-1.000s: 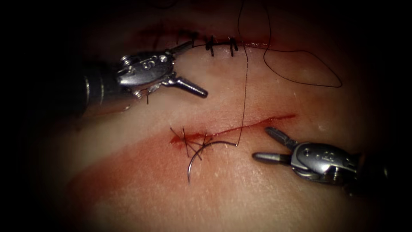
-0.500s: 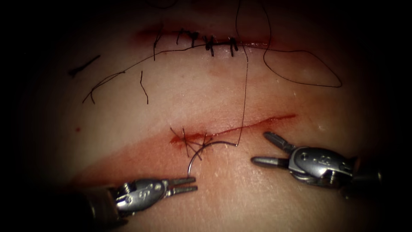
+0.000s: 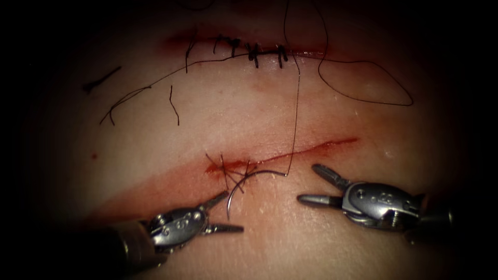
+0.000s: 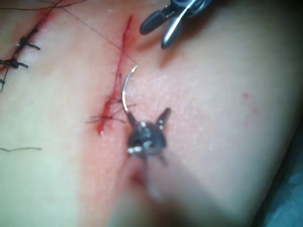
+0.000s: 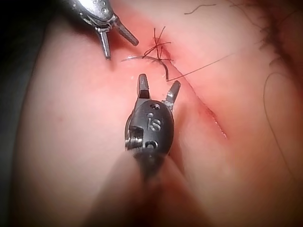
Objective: Wound Closure
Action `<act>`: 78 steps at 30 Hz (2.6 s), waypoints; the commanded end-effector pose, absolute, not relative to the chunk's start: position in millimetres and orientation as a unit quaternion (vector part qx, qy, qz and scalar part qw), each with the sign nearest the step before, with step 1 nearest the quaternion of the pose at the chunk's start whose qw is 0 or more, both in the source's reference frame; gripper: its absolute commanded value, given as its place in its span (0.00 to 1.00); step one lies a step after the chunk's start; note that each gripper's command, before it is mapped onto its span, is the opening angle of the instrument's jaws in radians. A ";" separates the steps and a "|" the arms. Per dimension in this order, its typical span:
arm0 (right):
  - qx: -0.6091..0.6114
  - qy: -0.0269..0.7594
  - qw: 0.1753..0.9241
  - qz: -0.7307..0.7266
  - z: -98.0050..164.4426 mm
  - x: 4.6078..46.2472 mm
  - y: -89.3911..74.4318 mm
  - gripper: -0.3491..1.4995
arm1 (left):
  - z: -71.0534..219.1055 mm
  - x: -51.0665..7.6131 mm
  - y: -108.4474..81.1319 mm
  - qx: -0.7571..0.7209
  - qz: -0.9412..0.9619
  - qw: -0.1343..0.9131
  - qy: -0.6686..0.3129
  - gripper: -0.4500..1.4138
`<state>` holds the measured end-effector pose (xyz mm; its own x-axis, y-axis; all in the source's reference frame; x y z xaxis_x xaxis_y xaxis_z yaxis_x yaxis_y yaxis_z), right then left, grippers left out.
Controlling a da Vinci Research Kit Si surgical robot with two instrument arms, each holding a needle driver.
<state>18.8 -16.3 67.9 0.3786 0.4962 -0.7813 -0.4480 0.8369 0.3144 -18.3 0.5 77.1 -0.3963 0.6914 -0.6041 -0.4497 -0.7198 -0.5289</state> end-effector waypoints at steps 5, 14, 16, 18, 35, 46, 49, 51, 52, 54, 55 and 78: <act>0.028 0.479 0.831 0.283 68.6 19.6 -17.4 0.99 | 78.8 -18.6 1.2 -0.410 0.826 0.360 -0.142 0.63; 0.029 0.477 0.832 0.283 68.6 19.8 -17.5 0.99 | 81.3 -20.3 0.4 -0.402 0.832 0.354 -0.145 0.57; 0.030 0.477 0.832 0.282 68.5 19.7 -17.6 0.99 | 81.7 -20.3 0.3 -0.401 0.833 0.352 -0.146 0.54; 0.030 0.477 0.832 0.282 68.4 19.7 -17.6 0.99 | 82.0 -20.2 0.5 -0.401 0.833 0.351 -0.146 0.51; 0.032 0.478 0.832 0.280 68.1 19.6 -18.0 0.99 | 85.0 -20.2 1.0 -0.383 0.845 0.346 -0.143 0.22; 0.031 0.477 0.833 0.279 68.0 18.8 -18.1 0.99 | 84.5 -19.5 0.5 -0.376 0.851 0.336 -0.146 0.00; 0.032 0.478 0.833 0.278 67.9 18.5 -18.2 0.99 | 83.8 -19.0 0.1 -0.376 0.851 0.336 -0.147 0.00; 0.034 0.479 0.832 0.276 67.6 18.0 -18.4 0.99 | 83.0 -18.7 0.0 -0.384 0.846 0.332 -0.160 0.00; 0.036 0.480 0.832 0.274 67.4 17.7 -18.5 0.99 | 82.6 -18.6 -0.1 -0.393 0.842 0.331 -0.164 0.00; 0.039 0.483 0.831 0.271 66.9 16.5 -18.7 0.98 | 81.4 -18.5 -0.1 -0.410 0.833 0.331 -0.170 0.00; 0.039 0.487 0.830 0.269 66.7 15.9 -18.8 0.98 | 80.9 -18.5 0.0 -0.418 0.829 0.329 -0.172 0.00; 0.022 0.575 0.766 0.286 65.0 16.8 -15.8 0.93 | 74.6 -21.6 6.0 -0.596 0.600 0.395 -0.359 0.00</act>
<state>16.0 -15.0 64.6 0.1764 0.4621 -0.8691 -0.4180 0.8345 0.3588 -21.1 6.4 74.1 0.0338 0.9058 -0.4223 -0.0316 -0.4213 -0.9064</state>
